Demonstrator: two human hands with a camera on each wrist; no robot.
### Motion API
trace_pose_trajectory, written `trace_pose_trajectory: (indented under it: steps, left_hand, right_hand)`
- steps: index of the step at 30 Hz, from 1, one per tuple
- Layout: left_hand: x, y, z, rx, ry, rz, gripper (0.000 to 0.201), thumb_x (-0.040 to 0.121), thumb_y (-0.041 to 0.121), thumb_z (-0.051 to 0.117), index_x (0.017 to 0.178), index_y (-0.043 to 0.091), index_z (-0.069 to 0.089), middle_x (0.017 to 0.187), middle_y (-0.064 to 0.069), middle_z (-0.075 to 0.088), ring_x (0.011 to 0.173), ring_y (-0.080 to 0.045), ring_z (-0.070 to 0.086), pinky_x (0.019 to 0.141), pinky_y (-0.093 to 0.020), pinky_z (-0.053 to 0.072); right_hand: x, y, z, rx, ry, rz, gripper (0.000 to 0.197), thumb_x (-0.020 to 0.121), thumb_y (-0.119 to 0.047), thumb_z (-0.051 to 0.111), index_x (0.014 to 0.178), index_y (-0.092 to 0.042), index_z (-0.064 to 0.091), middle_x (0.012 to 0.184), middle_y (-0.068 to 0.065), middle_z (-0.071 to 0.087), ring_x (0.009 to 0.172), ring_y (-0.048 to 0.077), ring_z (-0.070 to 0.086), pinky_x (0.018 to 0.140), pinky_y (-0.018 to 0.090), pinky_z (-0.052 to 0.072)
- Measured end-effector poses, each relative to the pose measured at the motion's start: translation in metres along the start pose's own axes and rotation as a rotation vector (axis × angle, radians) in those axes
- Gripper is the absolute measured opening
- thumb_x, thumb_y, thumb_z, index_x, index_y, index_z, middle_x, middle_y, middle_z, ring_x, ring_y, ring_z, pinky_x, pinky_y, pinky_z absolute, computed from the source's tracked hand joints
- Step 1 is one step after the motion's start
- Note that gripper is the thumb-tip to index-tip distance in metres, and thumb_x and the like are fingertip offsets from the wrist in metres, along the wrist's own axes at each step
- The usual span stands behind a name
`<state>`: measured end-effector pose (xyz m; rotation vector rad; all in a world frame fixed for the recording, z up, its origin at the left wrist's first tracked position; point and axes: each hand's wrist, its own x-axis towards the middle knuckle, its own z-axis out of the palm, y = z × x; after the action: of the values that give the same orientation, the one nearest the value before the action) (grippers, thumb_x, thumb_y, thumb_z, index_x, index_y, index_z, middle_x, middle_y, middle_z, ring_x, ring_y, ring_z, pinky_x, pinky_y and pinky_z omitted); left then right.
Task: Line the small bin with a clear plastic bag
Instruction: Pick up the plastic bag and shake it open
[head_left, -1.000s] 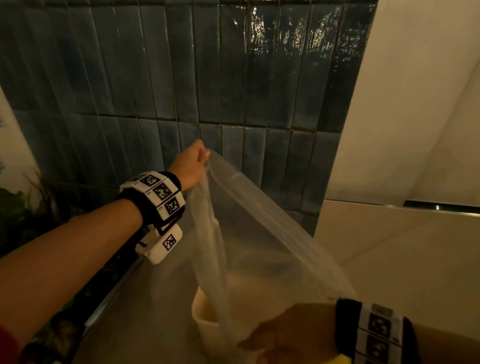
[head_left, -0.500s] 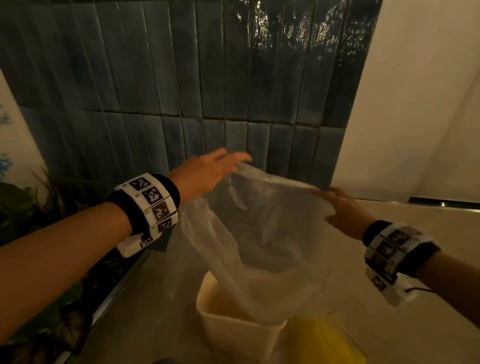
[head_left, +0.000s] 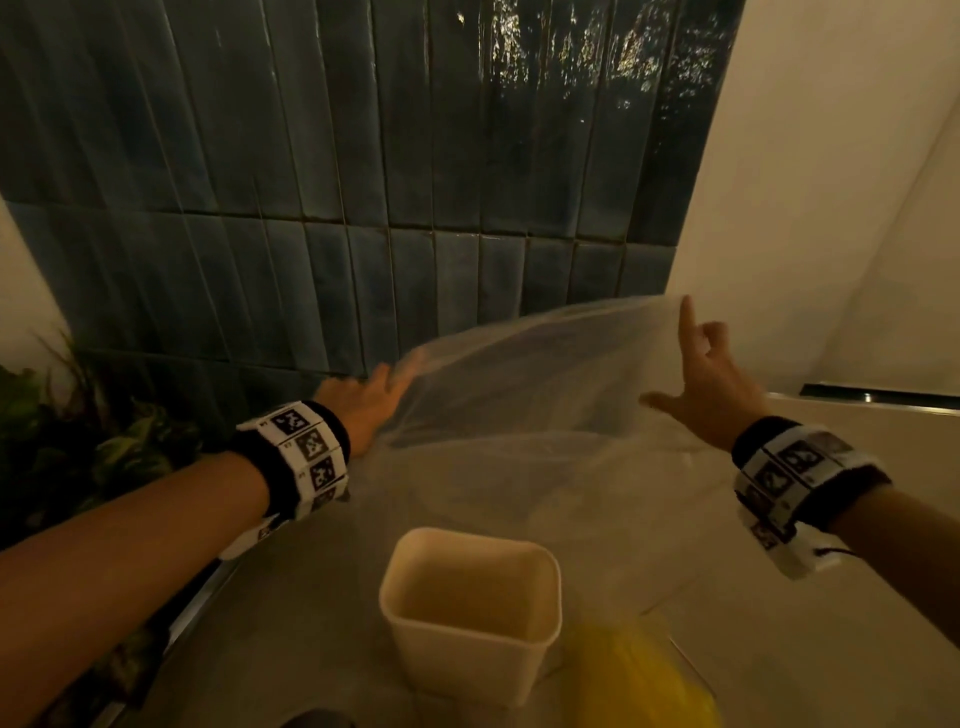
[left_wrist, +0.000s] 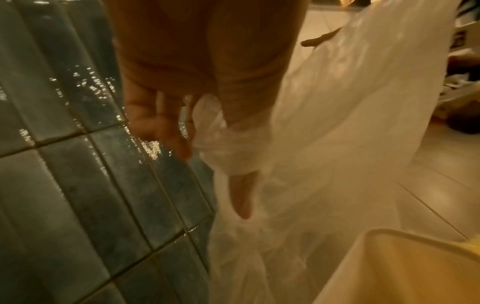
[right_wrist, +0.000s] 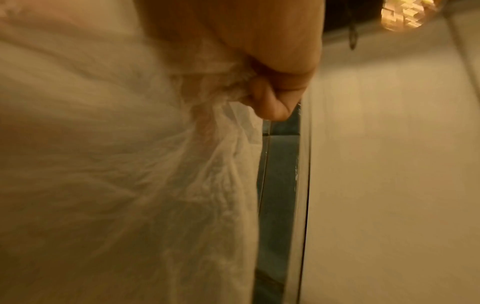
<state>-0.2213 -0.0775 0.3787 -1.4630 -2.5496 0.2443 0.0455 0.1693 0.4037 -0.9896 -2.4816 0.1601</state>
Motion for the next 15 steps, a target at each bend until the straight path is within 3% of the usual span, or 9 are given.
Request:
trace_pose_trajectory:
  steps: [3,7,10,13,15]
  left_hand:
    - [0.0,-0.012,0.001,-0.214,0.02,-0.159,0.107,0.086,0.011,0.059,0.141,0.035,-0.029,0.148,-0.015,0.028,0.111,-0.039,0.057,0.092,-0.048,0.05]
    - [-0.003,-0.017,-0.021,-0.365,0.114,-0.254,0.117,0.084,-0.002,0.06,0.138,0.044,-0.032,0.154,-0.023,0.014,0.123,-0.044,0.048,0.1,-0.05,0.042]
    - [0.007,-0.021,-0.045,-0.49,0.197,-0.314,0.12,0.081,-0.005,0.064,0.141,0.039,-0.031,0.157,-0.021,0.01,0.131,-0.045,0.041,0.105,-0.05,0.038]
    - [0.016,-0.03,-0.078,-0.638,0.388,-0.325,0.124,0.075,0.01,0.077,0.147,0.023,-0.023,0.159,-0.016,0.008,0.138,-0.042,0.031,0.112,-0.053,0.027]
    - [0.014,-0.031,-0.087,-0.65,0.489,-0.243,0.119,0.076,0.021,0.077,0.148,0.02,-0.018,0.16,-0.015,0.006,0.134,-0.04,0.037,0.11,-0.053,0.03]
  right_hand:
    - [-0.014,0.007,0.003,-0.353,-0.121,-0.091,0.135,0.059,-0.036,0.084,0.145,-0.027,-0.02,0.129,0.012,0.03,0.079,0.031,0.057,0.061,0.039,0.05]
    - [-0.024,0.025,0.015,-0.629,-0.228,-0.16,0.127,0.068,-0.035,0.078,0.145,-0.027,-0.023,0.134,0.012,0.029,0.09,0.033,0.06,0.069,0.04,0.05]
    - [-0.014,0.017,-0.001,-0.469,-0.104,-0.082,0.106,0.081,-0.036,0.066,0.147,-0.023,-0.017,0.137,0.016,0.031,0.089,0.038,0.06,0.072,0.044,0.053]
    - [0.001,0.005,-0.031,-0.261,0.148,-0.072,0.091,0.087,-0.022,0.058,0.149,-0.02,-0.009,0.137,0.019,0.03,0.079,0.037,0.055,0.06,0.039,0.046]
    - [0.001,-0.004,-0.042,-0.246,0.269,-0.169,0.089,0.085,-0.02,0.06,0.148,-0.029,-0.002,0.142,0.017,0.025,0.097,0.04,0.053,0.062,0.041,0.048]
